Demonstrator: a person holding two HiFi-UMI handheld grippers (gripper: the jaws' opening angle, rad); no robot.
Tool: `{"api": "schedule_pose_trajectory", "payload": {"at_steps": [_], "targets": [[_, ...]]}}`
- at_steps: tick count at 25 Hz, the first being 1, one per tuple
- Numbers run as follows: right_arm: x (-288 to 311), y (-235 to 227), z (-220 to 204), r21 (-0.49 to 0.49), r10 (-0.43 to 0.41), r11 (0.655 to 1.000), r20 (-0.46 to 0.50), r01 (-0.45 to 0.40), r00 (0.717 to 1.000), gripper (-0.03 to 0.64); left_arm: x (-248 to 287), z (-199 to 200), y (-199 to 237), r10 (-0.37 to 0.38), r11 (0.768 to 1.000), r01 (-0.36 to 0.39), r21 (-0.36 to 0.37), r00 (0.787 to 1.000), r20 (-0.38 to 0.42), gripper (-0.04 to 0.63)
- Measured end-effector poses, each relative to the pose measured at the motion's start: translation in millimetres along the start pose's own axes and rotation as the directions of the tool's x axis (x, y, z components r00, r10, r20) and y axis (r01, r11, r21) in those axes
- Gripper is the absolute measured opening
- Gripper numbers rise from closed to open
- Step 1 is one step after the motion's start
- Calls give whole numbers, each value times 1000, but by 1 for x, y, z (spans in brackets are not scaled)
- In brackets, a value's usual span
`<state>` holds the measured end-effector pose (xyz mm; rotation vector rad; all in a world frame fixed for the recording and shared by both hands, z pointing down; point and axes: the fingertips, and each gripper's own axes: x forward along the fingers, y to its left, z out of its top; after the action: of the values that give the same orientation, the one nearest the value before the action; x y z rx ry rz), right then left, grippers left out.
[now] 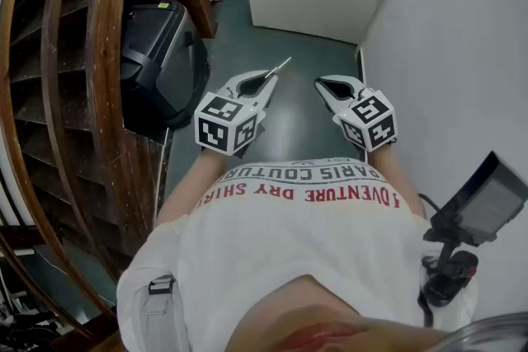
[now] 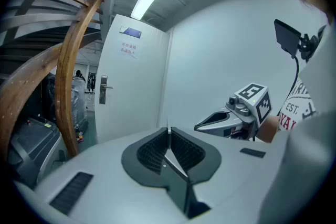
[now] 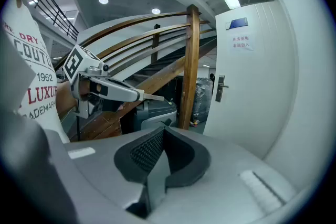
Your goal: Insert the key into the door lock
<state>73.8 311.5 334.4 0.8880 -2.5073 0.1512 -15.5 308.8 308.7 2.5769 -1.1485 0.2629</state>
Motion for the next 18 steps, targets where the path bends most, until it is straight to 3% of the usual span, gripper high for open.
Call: {"api": "schedule_pose_trajectory", "payload": {"at_steps": [18], "targets": [[15, 10, -8, 20, 82, 996, 29, -82, 996, 2, 4, -9, 10, 1, 999, -1, -35, 1000, -3, 23]]}}
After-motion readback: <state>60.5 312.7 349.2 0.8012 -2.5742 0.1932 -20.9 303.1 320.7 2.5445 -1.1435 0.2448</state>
